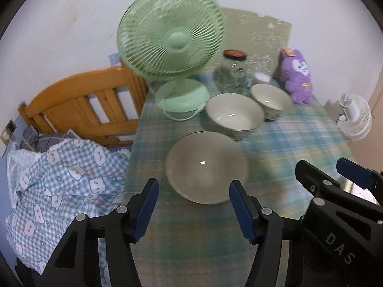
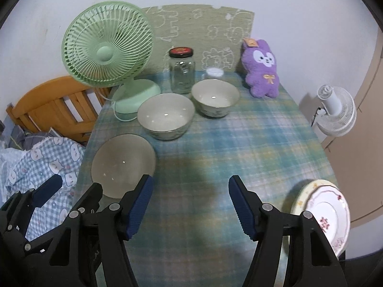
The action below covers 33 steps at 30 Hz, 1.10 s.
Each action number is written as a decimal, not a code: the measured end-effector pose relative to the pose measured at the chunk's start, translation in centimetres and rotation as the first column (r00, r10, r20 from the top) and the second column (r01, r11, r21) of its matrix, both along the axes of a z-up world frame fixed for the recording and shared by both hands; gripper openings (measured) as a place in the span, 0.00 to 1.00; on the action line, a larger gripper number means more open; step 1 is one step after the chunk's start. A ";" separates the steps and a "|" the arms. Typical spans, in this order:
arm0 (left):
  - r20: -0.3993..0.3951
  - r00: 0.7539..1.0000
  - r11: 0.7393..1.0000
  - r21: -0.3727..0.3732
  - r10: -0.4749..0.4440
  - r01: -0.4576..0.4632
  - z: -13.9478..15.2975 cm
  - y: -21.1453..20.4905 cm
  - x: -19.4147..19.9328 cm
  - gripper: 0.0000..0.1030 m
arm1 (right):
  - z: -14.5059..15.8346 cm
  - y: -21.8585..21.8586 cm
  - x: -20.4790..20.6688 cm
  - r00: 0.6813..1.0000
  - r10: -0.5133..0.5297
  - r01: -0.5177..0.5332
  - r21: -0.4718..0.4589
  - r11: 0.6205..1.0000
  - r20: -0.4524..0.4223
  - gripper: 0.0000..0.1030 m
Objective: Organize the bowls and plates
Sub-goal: 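Move both grippers to the large plain beige plate's rim, then close both grippers on the beige plate's rim and lift it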
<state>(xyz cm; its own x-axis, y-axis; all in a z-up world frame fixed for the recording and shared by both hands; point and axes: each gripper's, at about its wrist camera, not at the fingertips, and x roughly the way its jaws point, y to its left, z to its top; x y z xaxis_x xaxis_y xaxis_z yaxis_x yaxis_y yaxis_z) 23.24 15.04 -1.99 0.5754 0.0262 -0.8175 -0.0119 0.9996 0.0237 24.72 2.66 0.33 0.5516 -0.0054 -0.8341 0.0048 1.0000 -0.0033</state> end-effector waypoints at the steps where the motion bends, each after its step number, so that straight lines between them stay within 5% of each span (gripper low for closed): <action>1: -0.007 1.000 1.000 -0.001 0.012 -0.012 -0.5 0.6 0.5 0.59 | -0.5 0.6 0.5 1.000 0.004 -0.004 0.003 1.000 -0.005 0.66; 12: -0.066 0.998 1.000 -0.011 0.004 -0.005 -5.4 2.7 5.3 0.44 | -6.0 4.0 6.1 0.997 0.020 -0.019 0.011 1.000 -0.077 0.51; 21: -0.123 0.992 1.000 -0.020 -0.027 0.024 -8.3 2.3 7.8 0.29 | -9.3 5.2 8.8 0.987 0.050 -0.047 0.026 0.999 -0.155 0.23; 33: -0.139 0.990 0.999 -0.022 -0.028 0.026 -7.9 1.9 7.6 0.26 | -9.2 5.0 8.5 0.983 0.032 -0.028 0.024 0.999 -0.181 0.22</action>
<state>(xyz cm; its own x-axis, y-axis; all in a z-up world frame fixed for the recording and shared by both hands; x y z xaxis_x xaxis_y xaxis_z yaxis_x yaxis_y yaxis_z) 30.80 16.96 -9.89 0.4562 -0.0046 -0.8899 0.0170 0.9998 0.0036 33.23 7.65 -8.84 0.3909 0.0275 -0.9200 -0.0241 0.9995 0.0197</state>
